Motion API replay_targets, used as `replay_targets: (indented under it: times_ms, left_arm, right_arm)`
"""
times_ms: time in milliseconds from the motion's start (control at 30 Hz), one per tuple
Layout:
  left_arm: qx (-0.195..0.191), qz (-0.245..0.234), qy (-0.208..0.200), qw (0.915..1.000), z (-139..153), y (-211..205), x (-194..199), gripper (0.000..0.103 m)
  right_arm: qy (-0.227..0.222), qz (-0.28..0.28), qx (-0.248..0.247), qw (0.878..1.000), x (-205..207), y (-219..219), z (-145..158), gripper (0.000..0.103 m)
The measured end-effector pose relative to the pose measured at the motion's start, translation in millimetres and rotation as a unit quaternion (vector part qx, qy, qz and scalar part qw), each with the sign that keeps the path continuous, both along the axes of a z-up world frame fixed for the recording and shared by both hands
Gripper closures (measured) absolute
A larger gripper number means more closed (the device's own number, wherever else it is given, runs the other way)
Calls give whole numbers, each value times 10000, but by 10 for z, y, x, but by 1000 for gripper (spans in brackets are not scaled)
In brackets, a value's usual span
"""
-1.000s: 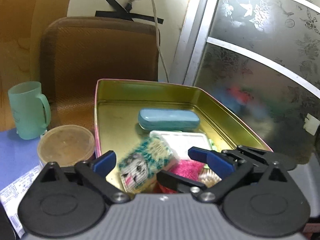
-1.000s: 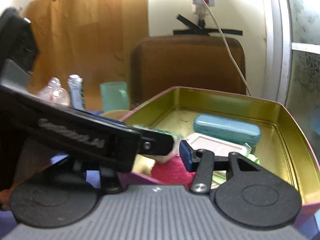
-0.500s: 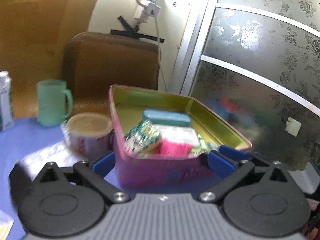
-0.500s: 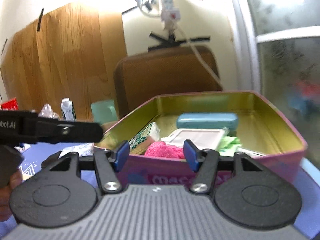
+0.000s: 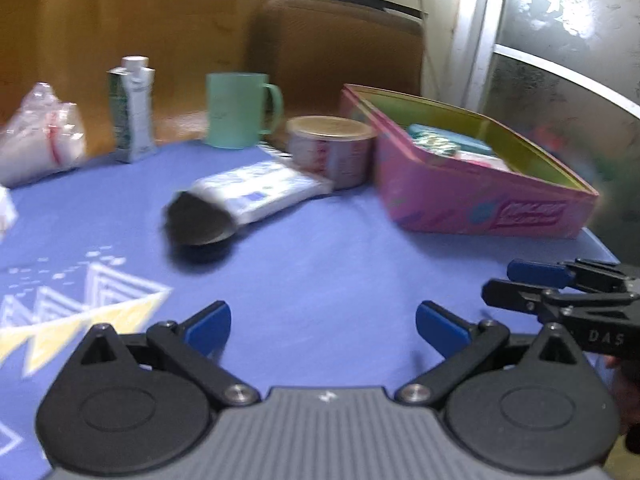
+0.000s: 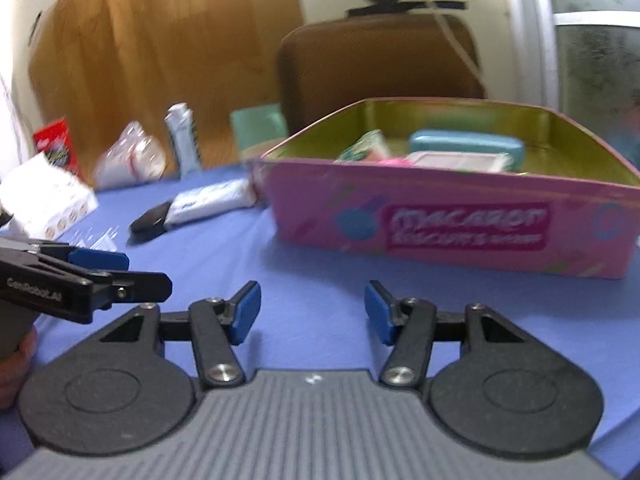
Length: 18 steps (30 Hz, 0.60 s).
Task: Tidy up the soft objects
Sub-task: 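Move the left tool from the tin to the black oval case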
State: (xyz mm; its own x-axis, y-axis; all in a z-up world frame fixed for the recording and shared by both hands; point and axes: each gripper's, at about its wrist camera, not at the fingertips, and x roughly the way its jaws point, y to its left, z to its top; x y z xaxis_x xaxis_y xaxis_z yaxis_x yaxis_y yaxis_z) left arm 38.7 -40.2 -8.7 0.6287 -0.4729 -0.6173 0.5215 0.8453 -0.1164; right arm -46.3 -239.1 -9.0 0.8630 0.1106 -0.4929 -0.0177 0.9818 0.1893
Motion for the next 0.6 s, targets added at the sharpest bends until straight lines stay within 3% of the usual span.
replay_targets:
  times_ms: [167, 333, 500, 600]
  left_arm:
    - [153, 493, -62, 9986, -8, 461, 117, 1]
    - [10, 1495, -89, 9887, 8, 1010, 326, 1]
    - [-891, 2126, 14, 9731, 5, 1460, 374, 1]
    - [-1089, 2284, -49, 9674, 10, 1537, 352, 1]
  right_arm:
    - [85, 608, -267, 9978, 92, 373, 12, 54]
    - [185, 1529, -383, 9873, 308, 830, 75, 56]
    - [-3, 1847, -267, 9824, 784, 1192, 236, 57]
    - [-175, 1824, -453, 9820, 1073, 1369, 295, 57]
